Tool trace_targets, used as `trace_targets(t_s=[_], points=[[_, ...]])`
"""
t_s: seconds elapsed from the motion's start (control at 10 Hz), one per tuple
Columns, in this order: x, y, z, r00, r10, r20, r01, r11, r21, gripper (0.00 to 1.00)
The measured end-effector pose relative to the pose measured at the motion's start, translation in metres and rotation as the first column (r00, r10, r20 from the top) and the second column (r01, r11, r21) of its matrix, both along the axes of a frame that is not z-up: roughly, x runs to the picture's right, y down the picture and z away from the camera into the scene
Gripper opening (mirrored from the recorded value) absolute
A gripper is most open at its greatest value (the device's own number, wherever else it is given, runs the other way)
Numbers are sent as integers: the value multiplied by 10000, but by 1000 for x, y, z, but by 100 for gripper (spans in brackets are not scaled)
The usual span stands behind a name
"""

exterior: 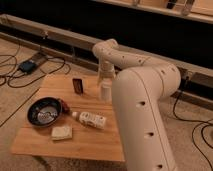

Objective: Place the ceramic cup over the eraser

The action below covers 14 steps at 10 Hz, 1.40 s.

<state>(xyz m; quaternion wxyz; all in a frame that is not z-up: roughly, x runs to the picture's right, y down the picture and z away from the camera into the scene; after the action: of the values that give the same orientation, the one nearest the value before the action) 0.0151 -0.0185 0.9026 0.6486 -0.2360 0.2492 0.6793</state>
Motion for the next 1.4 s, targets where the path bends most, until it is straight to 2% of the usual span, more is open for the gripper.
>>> trace_targets(t_s=[0.3, 0.4, 0.9, 1.1, 1.4], points=[[1, 5, 5, 9996, 244, 126, -240, 9992, -309, 69], [2, 6, 7, 9994, 301, 155, -294, 9987, -409, 63], [5, 7, 5, 9979, 591, 270, -572, 9962, -653, 13], [2, 0, 0, 9972, 600, 451, -576, 9969, -543, 1], [-7, -29, -16, 9950, 365, 925, -370, 9993, 37, 0]])
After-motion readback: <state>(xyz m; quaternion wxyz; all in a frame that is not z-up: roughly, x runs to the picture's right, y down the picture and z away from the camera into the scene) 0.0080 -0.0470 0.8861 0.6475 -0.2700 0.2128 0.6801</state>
